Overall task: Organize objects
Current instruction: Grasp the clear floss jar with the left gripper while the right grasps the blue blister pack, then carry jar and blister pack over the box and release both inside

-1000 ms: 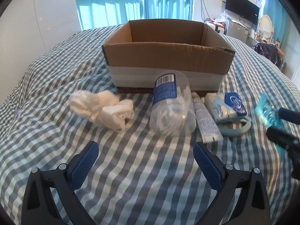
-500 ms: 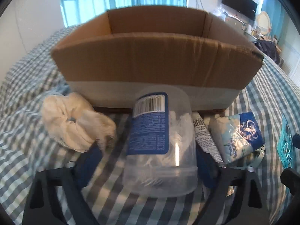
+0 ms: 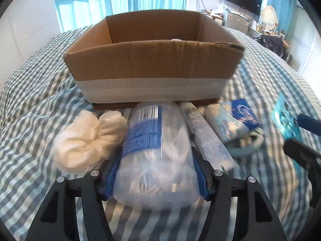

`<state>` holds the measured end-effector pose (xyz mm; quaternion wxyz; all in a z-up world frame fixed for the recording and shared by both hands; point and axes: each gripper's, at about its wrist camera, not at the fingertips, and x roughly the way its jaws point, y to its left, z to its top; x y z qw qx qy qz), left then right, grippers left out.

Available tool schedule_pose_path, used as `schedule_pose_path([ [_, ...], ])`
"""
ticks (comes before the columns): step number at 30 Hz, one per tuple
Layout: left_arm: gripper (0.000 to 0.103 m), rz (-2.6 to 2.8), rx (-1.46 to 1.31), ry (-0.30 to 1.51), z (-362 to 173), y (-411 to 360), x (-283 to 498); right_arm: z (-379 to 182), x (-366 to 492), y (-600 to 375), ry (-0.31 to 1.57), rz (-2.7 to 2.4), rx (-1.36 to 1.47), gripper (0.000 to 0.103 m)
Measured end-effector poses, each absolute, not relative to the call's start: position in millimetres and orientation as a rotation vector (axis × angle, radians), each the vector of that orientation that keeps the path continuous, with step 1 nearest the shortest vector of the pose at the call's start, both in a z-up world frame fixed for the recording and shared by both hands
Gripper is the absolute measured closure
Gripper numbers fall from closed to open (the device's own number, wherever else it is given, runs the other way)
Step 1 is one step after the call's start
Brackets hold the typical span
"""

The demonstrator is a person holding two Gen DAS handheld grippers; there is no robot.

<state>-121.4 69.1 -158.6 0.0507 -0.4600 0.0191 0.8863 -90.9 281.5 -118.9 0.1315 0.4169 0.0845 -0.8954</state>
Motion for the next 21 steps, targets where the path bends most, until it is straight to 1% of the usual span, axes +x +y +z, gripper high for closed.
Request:
schedule_pose_path([
  [6,0.039,2.691,-1.348,0.078,-139.0,58.8,-103.6,-103.6,-68.7,273.7,0.182,-2.65,1.174,0.031],
  [15,0.039,2.713,-1.223,0.021,-97.4,41.3,-77.6,-72.3,-42.8,250.4,0.149,-2.657,1.104,0.031],
  [21,0.039,2.725,-1.136,0.005,-71.2,34.3,-72.0,-41.7,-28.4,237.2,0.191,-2.697,1.039,0.031],
])
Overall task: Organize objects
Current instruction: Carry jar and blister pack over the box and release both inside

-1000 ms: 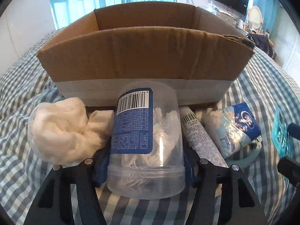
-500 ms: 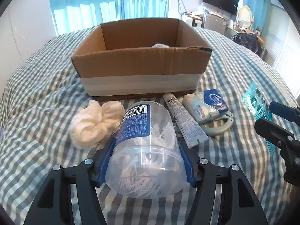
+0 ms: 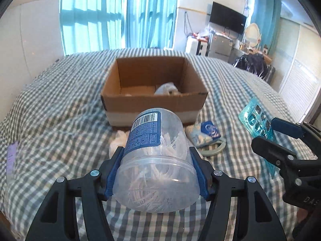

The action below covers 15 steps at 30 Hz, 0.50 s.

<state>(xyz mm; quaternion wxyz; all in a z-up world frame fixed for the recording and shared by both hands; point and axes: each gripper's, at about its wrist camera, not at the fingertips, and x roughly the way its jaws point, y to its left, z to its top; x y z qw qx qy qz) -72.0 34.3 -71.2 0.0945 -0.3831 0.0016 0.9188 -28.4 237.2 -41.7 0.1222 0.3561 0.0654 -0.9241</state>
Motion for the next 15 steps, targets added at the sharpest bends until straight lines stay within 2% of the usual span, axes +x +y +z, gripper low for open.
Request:
schedule_pose_path([
  [15,0.039,2.802,-1.015,-0.003,-28.5,18.6,-100.9,6.9,-35.0,233.1,0.187,-2.76,0.897,0.031],
])
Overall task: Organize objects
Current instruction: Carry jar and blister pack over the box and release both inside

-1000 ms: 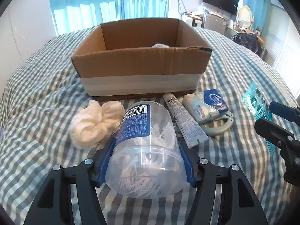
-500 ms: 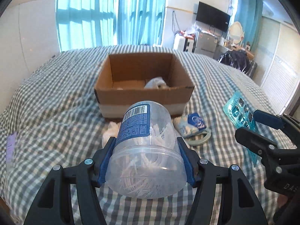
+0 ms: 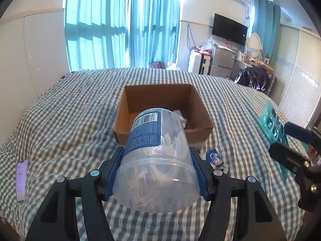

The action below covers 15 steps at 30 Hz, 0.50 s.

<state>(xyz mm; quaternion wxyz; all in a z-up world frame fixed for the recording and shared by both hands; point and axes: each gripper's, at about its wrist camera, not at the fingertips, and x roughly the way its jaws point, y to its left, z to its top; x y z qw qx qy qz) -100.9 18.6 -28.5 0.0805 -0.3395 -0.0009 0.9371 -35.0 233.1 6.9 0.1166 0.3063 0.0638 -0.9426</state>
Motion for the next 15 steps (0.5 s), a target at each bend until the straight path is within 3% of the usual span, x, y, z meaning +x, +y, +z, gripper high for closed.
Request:
schedule_pose_path([
  [15,0.039,2.801,-0.987,-0.105,-5.9,11.6,-181.9,26.8,-121.1,256.7,0.057,-2.735,0.866,0.031],
])
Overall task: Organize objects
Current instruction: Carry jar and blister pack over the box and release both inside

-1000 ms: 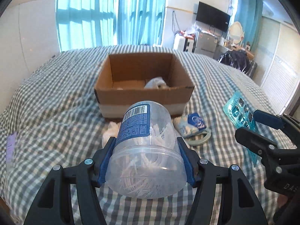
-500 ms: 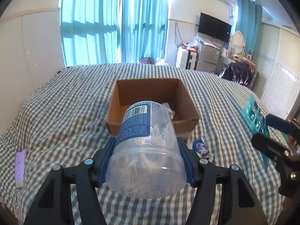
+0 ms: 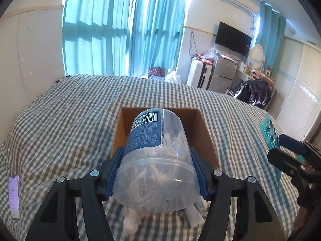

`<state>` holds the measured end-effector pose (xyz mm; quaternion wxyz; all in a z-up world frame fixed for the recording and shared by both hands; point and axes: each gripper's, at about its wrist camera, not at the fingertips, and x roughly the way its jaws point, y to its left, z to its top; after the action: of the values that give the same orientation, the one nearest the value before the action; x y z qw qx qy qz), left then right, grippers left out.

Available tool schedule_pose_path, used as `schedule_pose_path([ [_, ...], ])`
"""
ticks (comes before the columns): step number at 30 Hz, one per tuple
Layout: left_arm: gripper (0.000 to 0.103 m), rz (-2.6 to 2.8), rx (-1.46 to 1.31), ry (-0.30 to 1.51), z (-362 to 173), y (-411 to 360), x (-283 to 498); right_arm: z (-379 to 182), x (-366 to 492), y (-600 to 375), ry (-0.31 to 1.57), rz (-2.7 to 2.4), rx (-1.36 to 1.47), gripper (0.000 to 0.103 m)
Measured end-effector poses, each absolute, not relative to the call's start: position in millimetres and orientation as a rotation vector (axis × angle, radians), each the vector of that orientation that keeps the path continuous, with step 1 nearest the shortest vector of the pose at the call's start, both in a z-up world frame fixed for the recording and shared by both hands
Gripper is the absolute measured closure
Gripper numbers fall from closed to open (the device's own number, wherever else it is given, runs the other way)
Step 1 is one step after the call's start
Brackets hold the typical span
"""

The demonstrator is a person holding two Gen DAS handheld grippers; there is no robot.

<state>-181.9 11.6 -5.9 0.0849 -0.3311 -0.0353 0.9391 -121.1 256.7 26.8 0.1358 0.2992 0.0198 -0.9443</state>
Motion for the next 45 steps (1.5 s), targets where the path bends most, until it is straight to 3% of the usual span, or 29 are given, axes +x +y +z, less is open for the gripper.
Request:
schedule_pose_path([
  [9,0.039,2.789,-1.005,-0.119,-15.2,5.4,-244.8,21.3,-208.3,241.7,0.039,-2.707,0.87,0.031],
  [19,0.039,2.821,-1.078,0.047,-68.5,16.0,-292.5,-27.3,-287.8,207.3,0.018,-2.669,0.928,0.031],
  [28,0.039,2.791,-1.148,0.141,-98.6,23.6,-300.7,-69.0,-305.4,209.9,0.002,-2.677,0.993,0.03],
  [33,0.037,2.789,-1.153,0.134,-91.1,26.2,-288.2,-57.5,-291.1,223.5,-0.065,-2.703,0.956,0.01],
  [35,0.031,2.8,-1.127,0.113,-80.7,26.1,-279.3,-47.5,-282.0,230.2,-0.078,-2.721,0.932,0.009],
  [37,0.013,2.841,-1.094,0.119,-66.4,26.0,-269.5,-34.5,-269.0,238.4,-0.088,-2.736,0.918,0.009],
  [41,0.01,2.901,-1.011,0.115,-29.7,22.2,-244.4,-9.3,-231.7,252.1,-0.039,-2.785,0.894,0.007],
  [43,0.002,2.924,-0.961,0.098,-13.7,19.9,-230.1,0.8,-209.6,261.4,-0.005,-2.809,0.885,0.007],
  [45,0.0,2.942,-0.91,0.076,2.3,18.9,-211.1,11.4,-186.0,272.6,0.027,-2.835,0.886,0.006],
])
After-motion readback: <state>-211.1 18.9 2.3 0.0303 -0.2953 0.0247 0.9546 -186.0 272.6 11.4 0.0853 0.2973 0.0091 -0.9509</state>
